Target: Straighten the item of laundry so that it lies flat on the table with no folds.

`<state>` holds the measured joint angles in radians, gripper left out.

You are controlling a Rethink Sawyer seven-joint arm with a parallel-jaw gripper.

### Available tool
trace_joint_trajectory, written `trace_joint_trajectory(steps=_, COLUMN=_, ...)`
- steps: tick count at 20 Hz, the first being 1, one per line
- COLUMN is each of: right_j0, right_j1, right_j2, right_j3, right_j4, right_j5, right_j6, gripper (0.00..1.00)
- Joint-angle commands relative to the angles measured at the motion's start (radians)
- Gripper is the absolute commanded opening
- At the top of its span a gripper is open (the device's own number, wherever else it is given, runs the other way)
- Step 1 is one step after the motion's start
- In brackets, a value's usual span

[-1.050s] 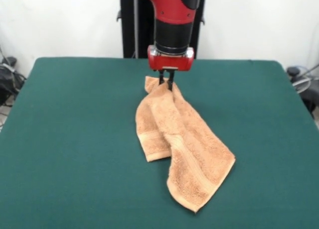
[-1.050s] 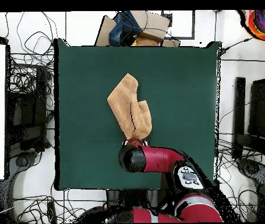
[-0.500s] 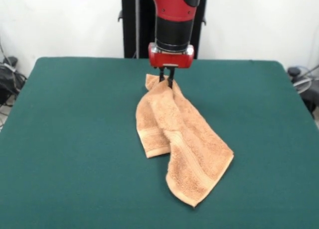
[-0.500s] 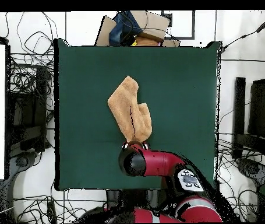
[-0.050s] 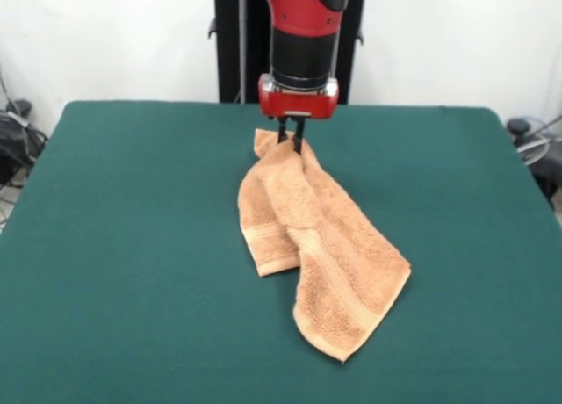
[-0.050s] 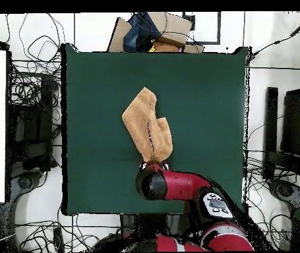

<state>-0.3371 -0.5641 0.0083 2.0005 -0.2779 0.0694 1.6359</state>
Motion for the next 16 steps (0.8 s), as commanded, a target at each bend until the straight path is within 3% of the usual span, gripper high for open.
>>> trace_joint_trajectory(steps=1, right_j0=0.008, right_j1=-0.012, right_j2=-0.003, right_j3=-0.006, right_j4=0.006, right_j5=0.028, right_j6=0.141, gripper=1.0)
trace_joint_trajectory(steps=16, right_j0=0.039, right_j1=-0.011, right_j2=-0.006, right_j3=-0.06, right_j4=0.027, right_j5=0.062, right_j6=0.135, gripper=1.0)
